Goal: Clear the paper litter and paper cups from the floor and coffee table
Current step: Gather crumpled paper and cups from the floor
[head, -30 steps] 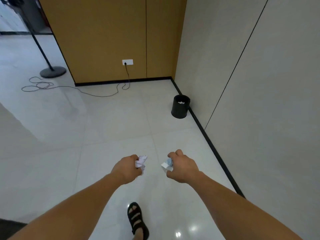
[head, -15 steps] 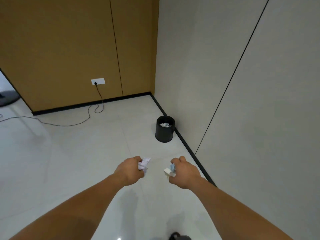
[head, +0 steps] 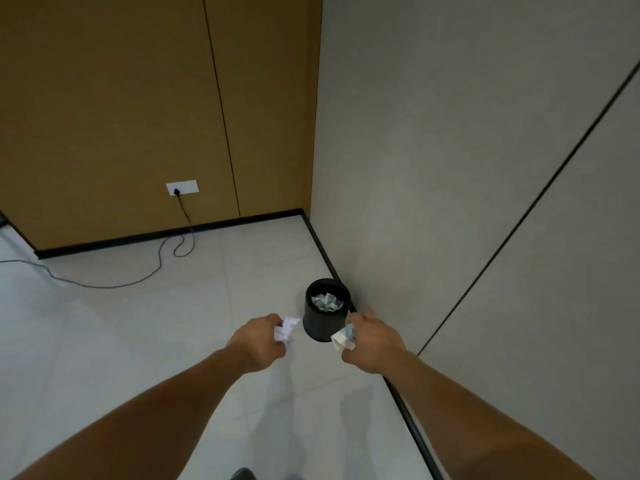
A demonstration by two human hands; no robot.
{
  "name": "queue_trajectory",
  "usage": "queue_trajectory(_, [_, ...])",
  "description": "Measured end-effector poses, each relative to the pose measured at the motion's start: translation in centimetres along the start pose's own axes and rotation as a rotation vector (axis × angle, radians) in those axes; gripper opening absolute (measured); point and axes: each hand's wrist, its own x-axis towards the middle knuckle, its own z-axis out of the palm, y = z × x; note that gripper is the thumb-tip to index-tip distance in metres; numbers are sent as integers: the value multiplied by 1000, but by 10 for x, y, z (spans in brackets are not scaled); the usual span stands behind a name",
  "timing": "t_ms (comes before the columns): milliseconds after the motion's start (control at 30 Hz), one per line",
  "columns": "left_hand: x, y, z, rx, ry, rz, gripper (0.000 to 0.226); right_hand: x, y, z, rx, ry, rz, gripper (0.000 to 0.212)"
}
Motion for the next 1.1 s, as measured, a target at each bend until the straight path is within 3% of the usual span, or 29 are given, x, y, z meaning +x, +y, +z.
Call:
queue_trajectory(633, [395, 49, -49, 43, -227, 37, 39, 338, 76, -83, 20, -108, 91, 65])
queue_trajectory(867, [513, 46, 3, -4, -303, -120, 37, 464, 123, -40, 45, -223, 39, 61])
queue_trajectory(1100, [656, -18, 116, -78, -343, -175, 36, 590, 174, 94, 119, -294, 131, 62])
